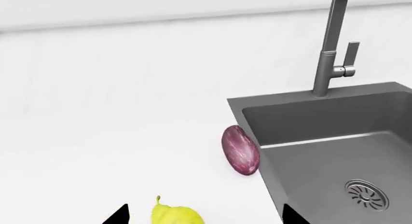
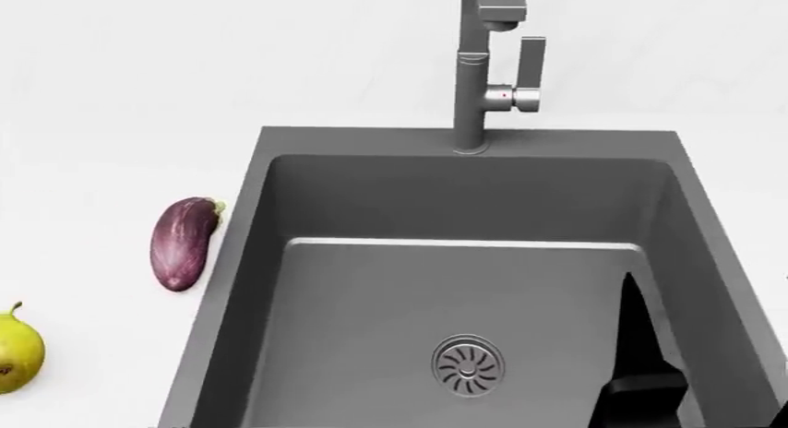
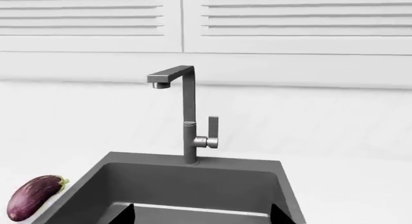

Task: There is a mixed pile of frozen fruits and vegetables on the counter. Locate all the frozen vegetables and place the items in a bowl on the counter. Take all the frozen fruits and defrost them in a running sink.

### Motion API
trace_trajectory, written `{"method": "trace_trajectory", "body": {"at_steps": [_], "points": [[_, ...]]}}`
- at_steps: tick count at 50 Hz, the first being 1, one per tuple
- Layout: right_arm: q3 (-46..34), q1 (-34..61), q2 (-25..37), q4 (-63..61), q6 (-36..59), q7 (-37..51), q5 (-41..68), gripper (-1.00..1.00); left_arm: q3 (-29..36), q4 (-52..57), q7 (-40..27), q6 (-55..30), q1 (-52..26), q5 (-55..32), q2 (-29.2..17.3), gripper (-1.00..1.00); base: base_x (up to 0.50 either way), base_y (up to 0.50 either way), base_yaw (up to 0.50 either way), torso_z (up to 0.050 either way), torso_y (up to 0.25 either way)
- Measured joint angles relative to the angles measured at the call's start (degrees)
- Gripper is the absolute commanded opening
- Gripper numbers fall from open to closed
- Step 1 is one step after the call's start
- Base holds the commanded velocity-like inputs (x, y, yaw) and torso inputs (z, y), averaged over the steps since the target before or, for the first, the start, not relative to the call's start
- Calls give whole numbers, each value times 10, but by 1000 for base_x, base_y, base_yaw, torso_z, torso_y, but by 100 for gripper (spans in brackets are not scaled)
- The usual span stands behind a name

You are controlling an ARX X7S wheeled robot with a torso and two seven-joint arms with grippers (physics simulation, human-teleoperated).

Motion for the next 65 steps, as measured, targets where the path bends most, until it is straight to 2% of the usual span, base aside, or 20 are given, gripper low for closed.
{"method": "trace_trajectory", "body": {"at_steps": [10,25,35,48,58,65], "points": [[-13,-1,-10,-3,6,-5,-27,100,20,7,0,4,-3,6,10,100,307,167,0,0,0],[-17,-15,-21,-2,9,-13,-51,100,61,9,-37,10,-34,-31,7,100,192,-7,0,0,0],[-17,-19,-20,0,8,-4,-48,100,180,-24,-146,10,-136,-96,12,100,0,0,0,0,0],[-14,-34,-31,1,7,-13,-64,100,335,-87,-260,-10,-268,-127,62,100,0,0,0,0,0],[-14,-51,-48,3,4,-37,-97,100,418,-140,-289,-23,-322,-100,115,100,0,0,0,0,0],[-15,-59,-56,5,3,-48,-111,100,456,-175,-282,-24,-338,-61,143,100,0,0,0,0,0]]}}
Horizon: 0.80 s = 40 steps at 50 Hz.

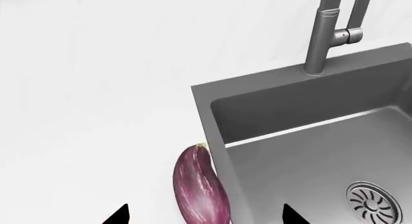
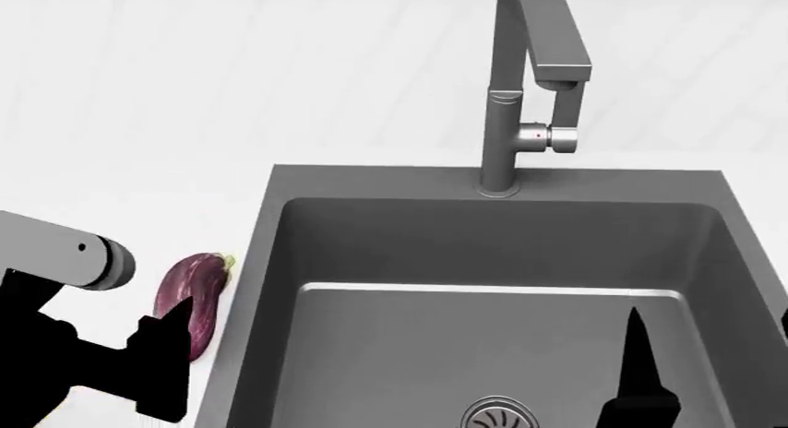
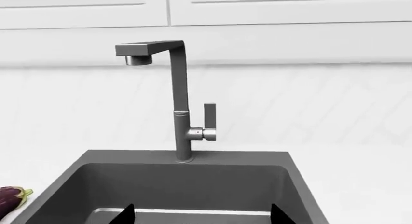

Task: There is a mixed pile of frozen fruits and vegetables on the counter. Locate all the frozen vegetables and place the items in a bowl on the counter. Take all the frozen fruits and defrost them in a running sink.

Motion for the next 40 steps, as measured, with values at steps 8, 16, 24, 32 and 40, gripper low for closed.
{"method": "trace_trajectory", "body": {"at_steps": [8,16,24,32,40], "points": [[-10,0,-4,4,1,-5,-13,100,29,-39,21,5,-5,42,22,100,0,0,0,0,0],[-16,-7,-8,7,2,-10,-24,100,49,-75,45,11,-9,75,37,100,0,0,0,0,0],[-17,-18,-13,9,0,-17,-34,100,63,-102,57,15,-14,92,49,100,0,0,0,0,0],[-20,-23,-17,11,-2,-22,-38,100,73,-127,69,20,-15,109,55,100,0,0,0,0,0],[-23,-27,-21,14,-5,-25,-40,100,83,-149,79,27,-17,126,62,100,0,0,0,0,0]]}}
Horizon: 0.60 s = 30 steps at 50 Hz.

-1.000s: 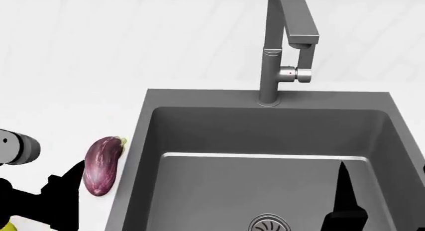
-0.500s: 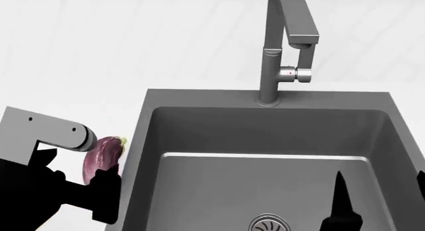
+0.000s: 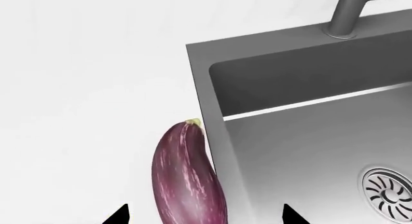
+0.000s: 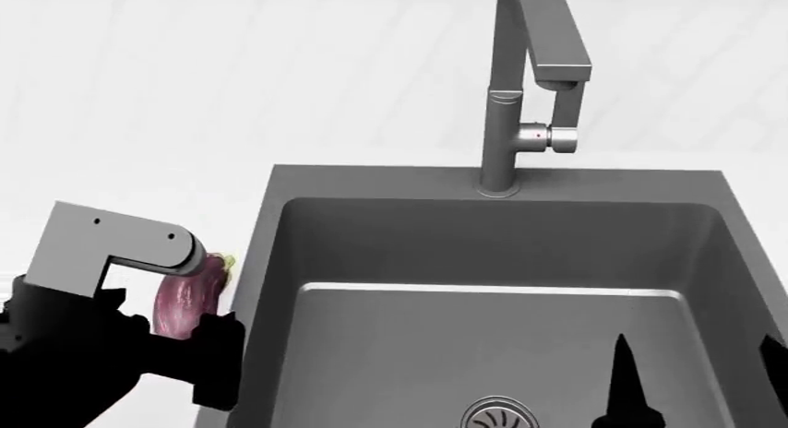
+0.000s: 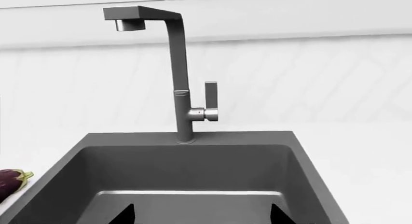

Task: There is a mixed pile of frozen fruits and vegetables on the counter. Locate all the frozen vegetables and place the items in a bowl on the counter. Take all the frozen fruits and defrost them in a running sink.

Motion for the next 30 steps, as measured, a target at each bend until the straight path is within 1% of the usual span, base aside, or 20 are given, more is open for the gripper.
{"method": "trace_trajectory", "body": {"at_steps": [30], "points": [[-13,-21,-5,7,-3,-16,-21,100,50,-97,65,34,-17,90,17,100,0,0,0,0,0]]}}
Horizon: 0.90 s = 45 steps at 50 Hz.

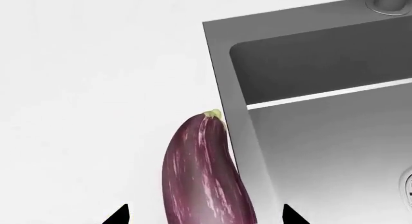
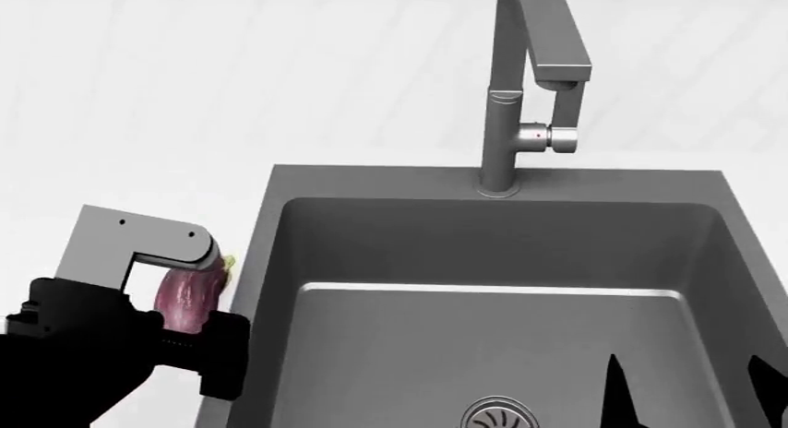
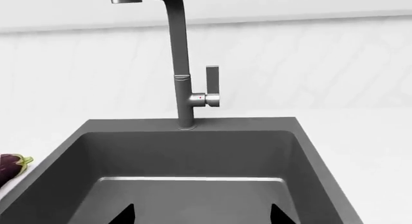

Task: There is a mixed pile of frozen fruits and vegetables on the counter. Locate all the frozen vegetables and place the items in a bowl on the counter. Take all the frozen fruits and defrost them in a running sink.

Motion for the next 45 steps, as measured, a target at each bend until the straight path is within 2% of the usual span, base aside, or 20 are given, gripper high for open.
{"method": "trace_trajectory", "body": {"at_steps": [23,24,45], "points": [[-10,-19,-6,1,-5,-14,-21,100,23,-60,29,6,-18,24,14,100,0,0,0,0,0],[-10,-19,-6,1,-5,-14,-22,100,23,-61,29,6,-19,23,14,-100,0,0,0,0,0],[-6,-30,-4,1,-11,-15,-23,100,9,-28,-3,-4,-29,7,6,-100,0,0,0,0,0]]}}
